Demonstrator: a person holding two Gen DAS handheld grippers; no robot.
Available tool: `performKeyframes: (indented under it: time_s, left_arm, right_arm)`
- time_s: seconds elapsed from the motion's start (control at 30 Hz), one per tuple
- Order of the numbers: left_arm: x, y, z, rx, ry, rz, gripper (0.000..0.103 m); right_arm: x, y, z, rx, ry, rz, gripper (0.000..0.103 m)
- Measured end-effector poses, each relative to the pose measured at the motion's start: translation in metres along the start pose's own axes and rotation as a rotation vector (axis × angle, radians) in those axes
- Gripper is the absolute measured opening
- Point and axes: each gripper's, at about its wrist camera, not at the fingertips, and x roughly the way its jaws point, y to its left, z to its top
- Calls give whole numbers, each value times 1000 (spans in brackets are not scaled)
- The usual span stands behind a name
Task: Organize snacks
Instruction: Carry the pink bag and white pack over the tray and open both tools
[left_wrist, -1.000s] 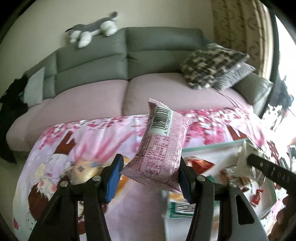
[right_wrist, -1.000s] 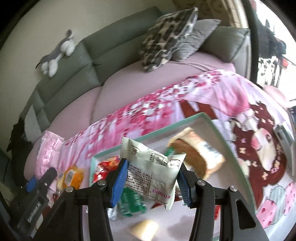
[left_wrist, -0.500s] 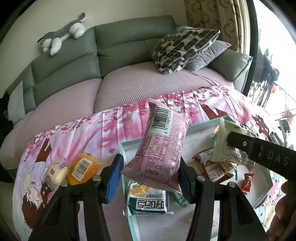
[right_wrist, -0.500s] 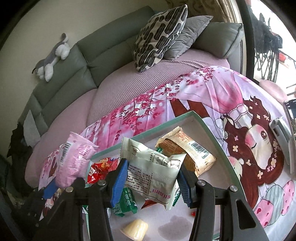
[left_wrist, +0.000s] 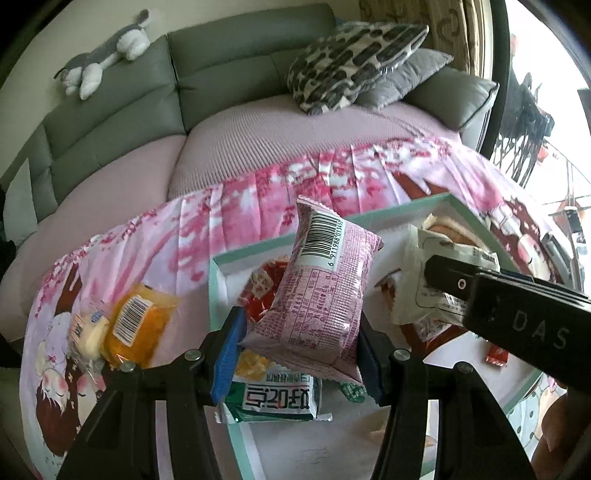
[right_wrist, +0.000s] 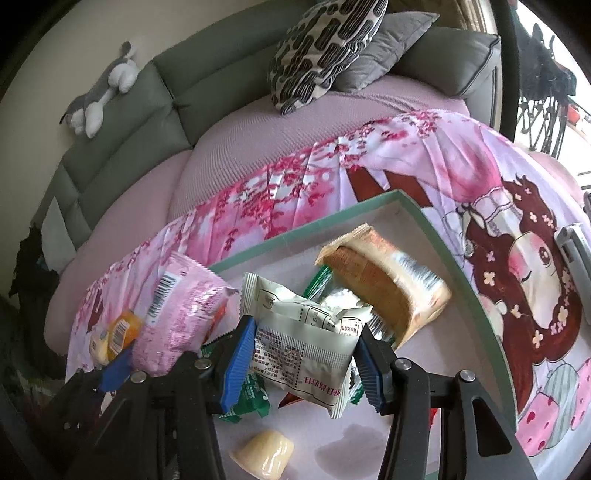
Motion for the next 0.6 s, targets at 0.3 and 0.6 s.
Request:
performKeyframes:
  time_s: [0.3, 0.6]
  left_arm:
    - [10, -3, -5, 7, 31, -6, 59]
    - [-2, 2, 1, 2, 13, -9, 63]
  right_arm:
    - [3, 2, -1, -11, 10, -8, 58]
    - [-9, 2, 3, -9, -24, -13, 58]
